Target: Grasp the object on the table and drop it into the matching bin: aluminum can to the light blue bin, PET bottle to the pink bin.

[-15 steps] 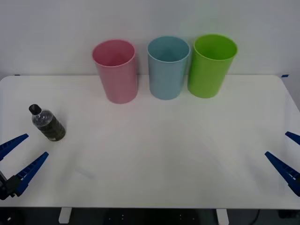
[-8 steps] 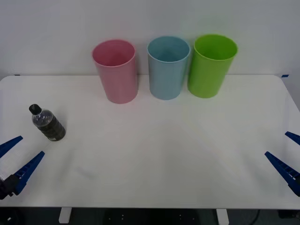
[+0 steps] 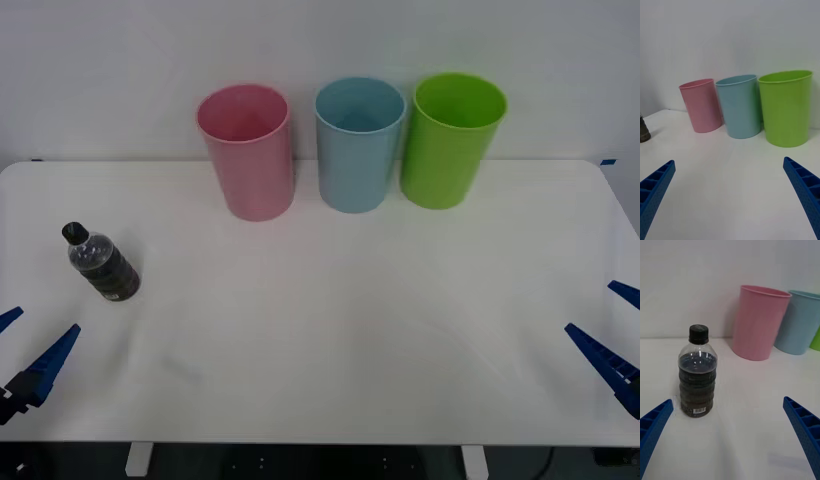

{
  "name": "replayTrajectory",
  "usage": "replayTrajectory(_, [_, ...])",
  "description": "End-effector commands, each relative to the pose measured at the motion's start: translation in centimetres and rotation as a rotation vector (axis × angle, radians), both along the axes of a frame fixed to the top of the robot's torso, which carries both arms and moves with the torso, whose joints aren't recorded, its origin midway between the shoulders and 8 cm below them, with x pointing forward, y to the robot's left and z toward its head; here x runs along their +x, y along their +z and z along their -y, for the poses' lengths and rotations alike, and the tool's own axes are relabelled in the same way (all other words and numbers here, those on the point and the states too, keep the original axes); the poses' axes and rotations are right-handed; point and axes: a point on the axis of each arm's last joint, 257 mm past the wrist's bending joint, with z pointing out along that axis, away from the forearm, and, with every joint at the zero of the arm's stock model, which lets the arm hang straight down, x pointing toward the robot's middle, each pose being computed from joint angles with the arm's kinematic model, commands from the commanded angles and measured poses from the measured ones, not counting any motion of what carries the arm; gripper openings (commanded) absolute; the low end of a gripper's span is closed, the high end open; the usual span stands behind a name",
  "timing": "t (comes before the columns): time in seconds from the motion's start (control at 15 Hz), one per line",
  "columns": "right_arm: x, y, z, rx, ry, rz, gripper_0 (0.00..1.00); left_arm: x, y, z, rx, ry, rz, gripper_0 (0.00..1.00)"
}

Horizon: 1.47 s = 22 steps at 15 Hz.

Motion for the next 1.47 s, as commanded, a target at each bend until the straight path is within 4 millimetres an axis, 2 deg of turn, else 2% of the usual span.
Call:
replayTrajectory(0.07, [0.0,0.0,0.0,0.0,0.0,0.0,1.0,0.2,-1.2,-1.2,0.003,0.067,-0.031,1.0])
replayTrajectory(0.53, [0.0,0.0,0.0,0.0,0.0,0.0,1.0,0.8,-1.9,-2.3,-0.007,0.128,-0.049,1.0])
replayTrajectory(0.93, [0.0,0.0,0.0,0.0,0.0,0.0,1.0,4.2,-3.6,-1.9,0.021,0.126,-0.061,1.0])
replayTrajectory(1.47, [0.0,0.0,0.0,0.0,0.0,0.0,1.0,8.6,-4.0,-0.4,0.034,0.11,-0.056,1.0])
